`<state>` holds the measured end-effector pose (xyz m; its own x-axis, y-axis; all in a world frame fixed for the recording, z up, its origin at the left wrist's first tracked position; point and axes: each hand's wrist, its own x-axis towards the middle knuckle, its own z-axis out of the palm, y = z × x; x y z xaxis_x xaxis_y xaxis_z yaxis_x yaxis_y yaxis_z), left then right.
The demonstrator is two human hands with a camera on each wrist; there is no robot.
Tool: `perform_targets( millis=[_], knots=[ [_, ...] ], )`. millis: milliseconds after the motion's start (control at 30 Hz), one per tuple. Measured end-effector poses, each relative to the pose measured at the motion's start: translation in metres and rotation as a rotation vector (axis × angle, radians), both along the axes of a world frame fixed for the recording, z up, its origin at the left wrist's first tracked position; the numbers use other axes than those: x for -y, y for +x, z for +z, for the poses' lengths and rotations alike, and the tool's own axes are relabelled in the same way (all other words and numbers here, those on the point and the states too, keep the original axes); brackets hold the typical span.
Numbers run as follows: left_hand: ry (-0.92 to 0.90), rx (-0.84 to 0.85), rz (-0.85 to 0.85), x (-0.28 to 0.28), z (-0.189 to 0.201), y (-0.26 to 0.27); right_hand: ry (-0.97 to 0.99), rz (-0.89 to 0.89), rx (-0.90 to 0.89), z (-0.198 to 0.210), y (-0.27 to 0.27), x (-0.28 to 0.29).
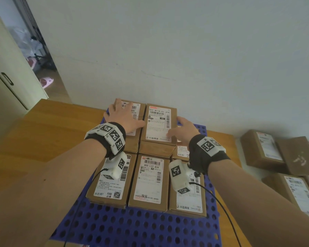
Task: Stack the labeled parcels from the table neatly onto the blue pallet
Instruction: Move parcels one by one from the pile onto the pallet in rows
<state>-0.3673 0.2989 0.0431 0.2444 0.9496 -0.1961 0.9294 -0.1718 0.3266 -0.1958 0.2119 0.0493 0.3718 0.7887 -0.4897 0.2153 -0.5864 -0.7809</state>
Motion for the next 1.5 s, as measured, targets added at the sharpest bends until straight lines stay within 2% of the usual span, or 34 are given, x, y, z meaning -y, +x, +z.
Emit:
perform_targets(
  millis=[433,600,733,833,1067,1300,1500],
  knots=[
    [0.026,-0.027,-0.059,-0.005,-0.006,-0.005,-0.020,0.042,0.033,0.002,-0.001,-0.003],
    [0.012,0.033,-0.067,-0.009,-0.002,-0.009,-0.020,0.064,0.089,0.008,-0.004,-0.004],
    [0.035,0.008,-0.072,-0.006,0.006,-0.011,-0.011,0.123,0.268,0.022,-0.002,-0.001],
    [0.089,0.011,-0.152,-0.006,0.023,-0.001,-0.024,0.171,0.464,0.035,0.005,0.000],
    [0.116,-0.005,-0.406,0.007,0.061,0.057,-0.075,0.227,0.825,0.059,0.029,0.022],
    [0.093,-0.053,-0.663,0.065,0.067,0.138,-0.190,0.102,0.873,0.064,0.076,0.084],
    [0.110,-0.099,-0.813,0.127,0.076,0.201,-0.247,-0.018,0.879,0.068,0.134,0.155]
  ],
)
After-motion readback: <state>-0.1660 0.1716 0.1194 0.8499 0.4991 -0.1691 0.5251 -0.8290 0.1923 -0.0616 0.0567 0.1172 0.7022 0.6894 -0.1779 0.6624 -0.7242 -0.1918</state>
